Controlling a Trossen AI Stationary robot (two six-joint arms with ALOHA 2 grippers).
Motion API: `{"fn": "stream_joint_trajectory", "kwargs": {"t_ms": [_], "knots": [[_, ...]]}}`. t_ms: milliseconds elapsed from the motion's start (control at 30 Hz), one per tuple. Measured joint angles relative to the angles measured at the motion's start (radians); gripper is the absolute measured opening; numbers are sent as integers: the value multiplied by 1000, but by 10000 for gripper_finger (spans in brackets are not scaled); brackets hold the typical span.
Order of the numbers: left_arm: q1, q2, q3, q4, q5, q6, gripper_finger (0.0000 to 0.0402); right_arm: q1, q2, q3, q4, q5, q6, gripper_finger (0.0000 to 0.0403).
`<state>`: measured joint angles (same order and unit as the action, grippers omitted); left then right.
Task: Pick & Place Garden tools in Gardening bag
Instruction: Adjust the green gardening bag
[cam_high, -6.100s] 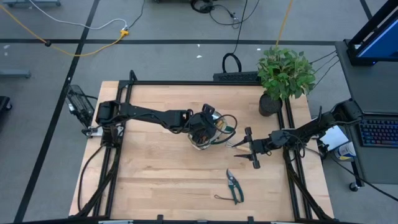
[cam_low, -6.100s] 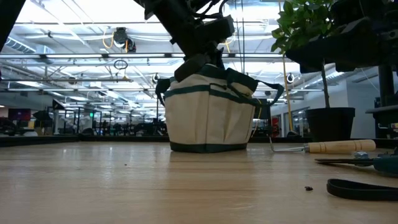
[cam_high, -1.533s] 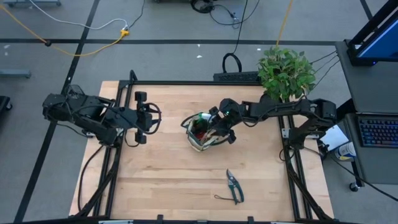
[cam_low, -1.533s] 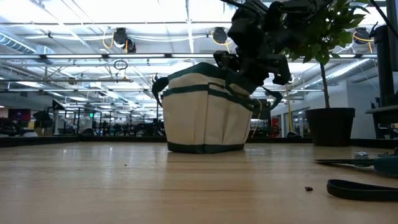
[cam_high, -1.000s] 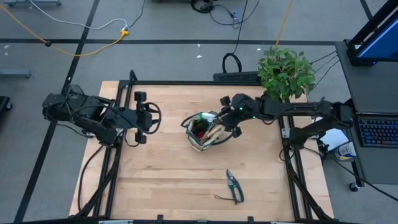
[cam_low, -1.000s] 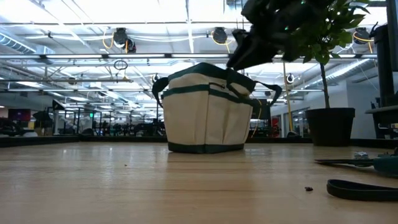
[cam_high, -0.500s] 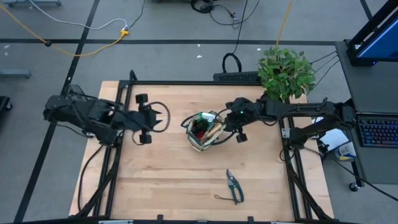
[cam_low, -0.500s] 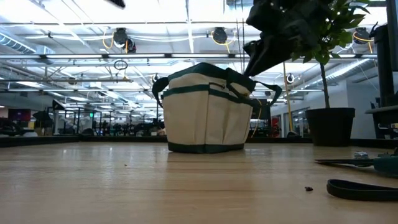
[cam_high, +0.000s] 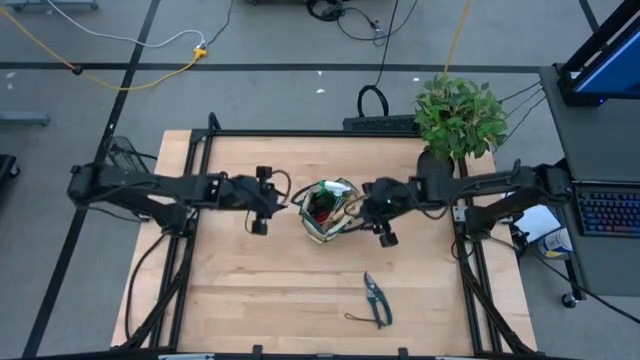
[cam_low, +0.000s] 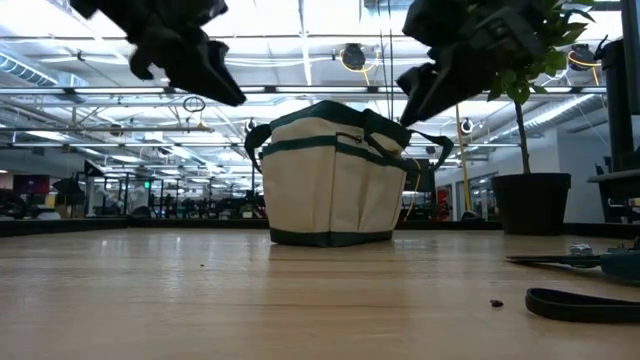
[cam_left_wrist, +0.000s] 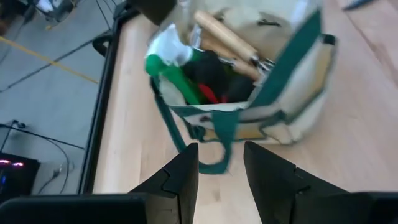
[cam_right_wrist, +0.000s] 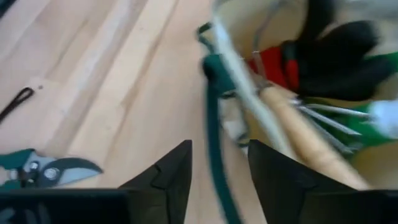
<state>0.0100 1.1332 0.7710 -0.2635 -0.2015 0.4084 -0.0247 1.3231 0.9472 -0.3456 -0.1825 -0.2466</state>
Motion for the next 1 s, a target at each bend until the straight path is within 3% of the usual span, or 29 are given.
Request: {"fn": "stream_joint_trajectory", "kwargs": {"t_ms": [200,400,567,800,1000], "knots": [[128,36,-42,120,157,-5,133,40,0,-155,234,28,89,171],[166,145,-46,133,256,17,133,47,0,-278,395,78,71,165],[165,224,-46,181,269,84,133,47,0,-338,484,150,13,165],[158,216,-46,167,257,48,133,53,0,-371,619,156,-259,164],[151,173,-44,202,253,41,133,53,4,-371,619,160,-265,164]]}}
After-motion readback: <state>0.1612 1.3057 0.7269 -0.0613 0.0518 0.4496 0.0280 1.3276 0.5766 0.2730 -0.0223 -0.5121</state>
